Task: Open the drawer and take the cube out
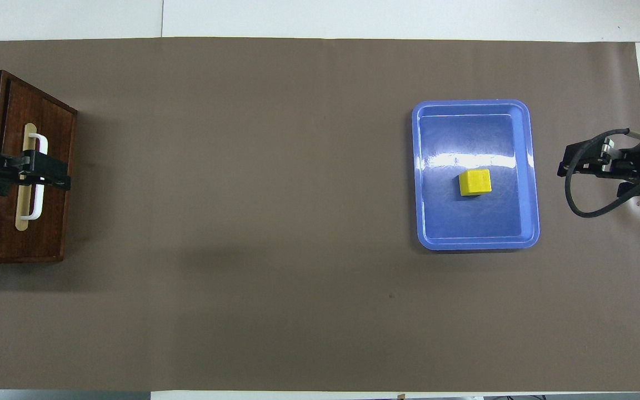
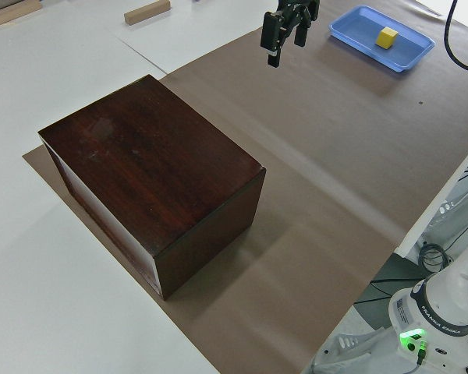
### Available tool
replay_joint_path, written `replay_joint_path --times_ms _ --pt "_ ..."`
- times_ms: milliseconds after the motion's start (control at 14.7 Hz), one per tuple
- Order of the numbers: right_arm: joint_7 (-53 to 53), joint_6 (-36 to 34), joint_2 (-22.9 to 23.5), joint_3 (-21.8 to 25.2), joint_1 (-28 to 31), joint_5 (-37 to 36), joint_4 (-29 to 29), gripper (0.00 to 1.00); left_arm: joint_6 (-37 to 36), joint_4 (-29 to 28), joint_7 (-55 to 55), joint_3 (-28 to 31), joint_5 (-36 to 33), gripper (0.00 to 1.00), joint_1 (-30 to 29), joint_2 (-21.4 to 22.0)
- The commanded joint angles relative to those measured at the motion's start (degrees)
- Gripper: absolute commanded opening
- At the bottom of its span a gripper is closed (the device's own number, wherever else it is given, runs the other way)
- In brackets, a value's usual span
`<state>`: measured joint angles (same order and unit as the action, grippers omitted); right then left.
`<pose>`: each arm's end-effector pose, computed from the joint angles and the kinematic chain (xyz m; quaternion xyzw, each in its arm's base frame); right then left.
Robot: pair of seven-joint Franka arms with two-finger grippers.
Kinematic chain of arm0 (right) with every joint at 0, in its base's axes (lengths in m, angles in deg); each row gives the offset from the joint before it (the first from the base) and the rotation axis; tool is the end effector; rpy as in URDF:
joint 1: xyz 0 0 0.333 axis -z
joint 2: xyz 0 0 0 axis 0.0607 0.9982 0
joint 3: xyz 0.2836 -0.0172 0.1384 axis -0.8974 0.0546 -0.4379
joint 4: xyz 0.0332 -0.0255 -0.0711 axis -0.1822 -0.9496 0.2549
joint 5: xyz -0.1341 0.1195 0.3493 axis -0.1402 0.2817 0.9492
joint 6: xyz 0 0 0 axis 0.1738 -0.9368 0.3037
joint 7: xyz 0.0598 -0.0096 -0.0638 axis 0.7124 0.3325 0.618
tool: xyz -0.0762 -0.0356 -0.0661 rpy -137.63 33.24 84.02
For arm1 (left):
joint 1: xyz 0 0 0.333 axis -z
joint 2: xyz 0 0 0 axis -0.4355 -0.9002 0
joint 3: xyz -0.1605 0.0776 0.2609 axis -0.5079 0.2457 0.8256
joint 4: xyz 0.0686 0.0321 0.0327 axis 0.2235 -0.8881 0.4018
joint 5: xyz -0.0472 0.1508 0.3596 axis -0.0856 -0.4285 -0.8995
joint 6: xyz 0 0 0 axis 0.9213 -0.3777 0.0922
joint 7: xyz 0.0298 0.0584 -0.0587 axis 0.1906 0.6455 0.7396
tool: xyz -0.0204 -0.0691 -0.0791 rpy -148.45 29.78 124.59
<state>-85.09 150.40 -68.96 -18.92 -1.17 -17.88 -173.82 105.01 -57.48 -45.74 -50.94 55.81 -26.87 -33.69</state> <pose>0.5345 0.0070 0.5996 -0.9891 0.1452 -0.0057 0.0240 0.5437 -0.0451 0.5963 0.9990 0.0010 -0.0433 0.0061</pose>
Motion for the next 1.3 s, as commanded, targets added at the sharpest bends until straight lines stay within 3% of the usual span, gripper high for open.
replay_joint_path --times_ms 0,545,750,1227 --pt "8.29 0.54 1.24 -1.24 -0.02 -1.95 1.14 1.00 0.56 0.24 -0.10 -0.09 -0.79 1.00 -0.18 0.05" --pt "8.92 -2.79 1.50 -1.24 0.07 -4.14 1.31 1.00 0.56 0.24 -0.10 -0.09 -0.79 1.00 -0.09 0.05" --pt "8.92 -5.52 4.05 -1.24 0.24 -4.59 4.12 1.00 0.56 0.24 -0.10 -0.09 -0.79 1.00 -0.09 0.05" --pt "11.02 -5.61 3.88 -0.89 1.12 -6.17 3.51 1.00 0.56 0.15 -0.10 -0.09 -0.79 1.00 -0.09 0.05"
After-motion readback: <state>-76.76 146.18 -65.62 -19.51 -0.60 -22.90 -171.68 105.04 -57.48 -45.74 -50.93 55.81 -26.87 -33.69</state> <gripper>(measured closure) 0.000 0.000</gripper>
